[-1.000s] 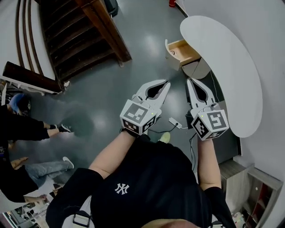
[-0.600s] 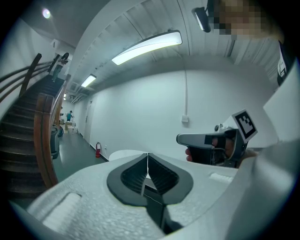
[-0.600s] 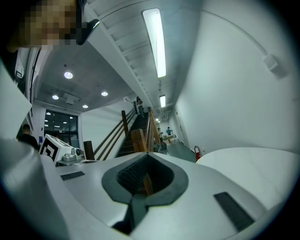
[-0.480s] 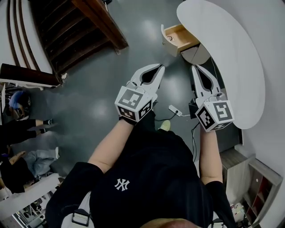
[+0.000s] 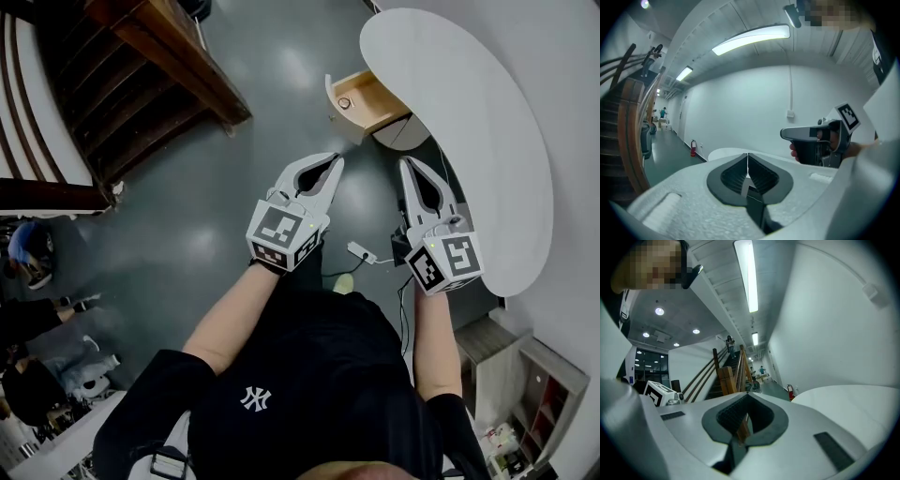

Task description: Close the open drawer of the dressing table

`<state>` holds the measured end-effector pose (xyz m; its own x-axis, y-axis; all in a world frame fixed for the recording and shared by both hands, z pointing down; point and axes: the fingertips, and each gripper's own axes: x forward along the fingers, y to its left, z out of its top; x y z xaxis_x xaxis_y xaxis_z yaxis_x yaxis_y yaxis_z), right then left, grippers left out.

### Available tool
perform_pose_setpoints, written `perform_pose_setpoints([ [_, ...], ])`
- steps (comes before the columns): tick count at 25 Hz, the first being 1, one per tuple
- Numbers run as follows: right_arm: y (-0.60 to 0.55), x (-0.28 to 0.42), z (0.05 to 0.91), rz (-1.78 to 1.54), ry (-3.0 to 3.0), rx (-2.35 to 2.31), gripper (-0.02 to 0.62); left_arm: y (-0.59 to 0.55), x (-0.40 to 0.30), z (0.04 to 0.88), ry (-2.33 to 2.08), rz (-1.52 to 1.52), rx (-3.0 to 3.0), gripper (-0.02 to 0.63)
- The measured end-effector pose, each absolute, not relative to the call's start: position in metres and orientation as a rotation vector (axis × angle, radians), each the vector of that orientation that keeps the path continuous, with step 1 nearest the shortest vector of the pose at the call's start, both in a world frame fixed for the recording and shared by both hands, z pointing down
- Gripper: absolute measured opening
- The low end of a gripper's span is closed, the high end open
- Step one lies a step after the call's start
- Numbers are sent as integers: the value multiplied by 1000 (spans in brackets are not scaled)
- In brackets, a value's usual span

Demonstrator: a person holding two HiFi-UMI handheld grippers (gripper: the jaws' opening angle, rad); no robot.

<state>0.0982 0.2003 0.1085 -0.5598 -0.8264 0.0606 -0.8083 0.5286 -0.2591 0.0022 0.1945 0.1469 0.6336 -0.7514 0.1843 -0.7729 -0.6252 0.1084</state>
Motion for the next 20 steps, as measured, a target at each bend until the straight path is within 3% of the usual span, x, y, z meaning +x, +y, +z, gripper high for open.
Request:
perform_pose_setpoints([
  [11,50,52,155,-451,2595,-1579,15,42,-40,220,-1078,297,2768,12],
  [20,-8,30,194,-475,2598,-1618,15,-12,-53,299,-1008,342,2742,12],
])
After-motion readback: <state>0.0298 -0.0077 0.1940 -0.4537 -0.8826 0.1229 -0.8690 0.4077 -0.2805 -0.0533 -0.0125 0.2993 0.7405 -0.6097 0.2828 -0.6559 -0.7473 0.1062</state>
